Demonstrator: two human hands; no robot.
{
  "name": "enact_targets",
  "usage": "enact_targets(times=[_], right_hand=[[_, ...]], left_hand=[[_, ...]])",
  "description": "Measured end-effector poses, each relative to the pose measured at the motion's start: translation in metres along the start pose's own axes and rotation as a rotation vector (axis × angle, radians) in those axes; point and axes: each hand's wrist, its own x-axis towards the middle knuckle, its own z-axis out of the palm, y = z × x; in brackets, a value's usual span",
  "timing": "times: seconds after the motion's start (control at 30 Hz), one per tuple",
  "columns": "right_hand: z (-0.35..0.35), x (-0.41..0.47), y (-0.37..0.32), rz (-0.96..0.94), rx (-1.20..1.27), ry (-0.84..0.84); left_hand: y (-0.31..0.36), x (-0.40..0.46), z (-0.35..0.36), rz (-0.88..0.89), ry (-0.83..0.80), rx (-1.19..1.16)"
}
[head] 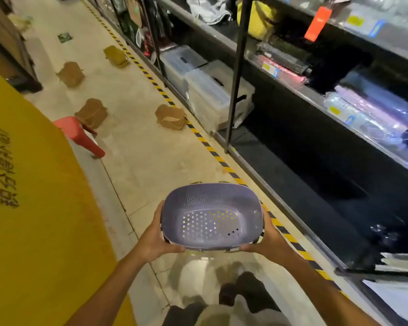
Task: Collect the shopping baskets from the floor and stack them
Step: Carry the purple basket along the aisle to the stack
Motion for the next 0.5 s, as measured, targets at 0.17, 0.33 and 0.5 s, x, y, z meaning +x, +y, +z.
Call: enact_targets(times=[0.17, 0.33, 0.5], right_hand=[[-0.009, 0.049, 0.007, 0.074, 0.068, 0.107], [-0.016, 0.095, 0.020, 0.159, 0.143, 0.137], [-0.018, 0.125, 0.037, 0.249, 0.259, 0.215]], left_hand=[[0.017, 0.081, -0.018, 0.007, -0.124, 0.082], [0.030, 0.156, -0.026, -0.043, -0.221, 0.121], [0.025, 0.233, -0.019, -0.087, -0.375, 0.169]])
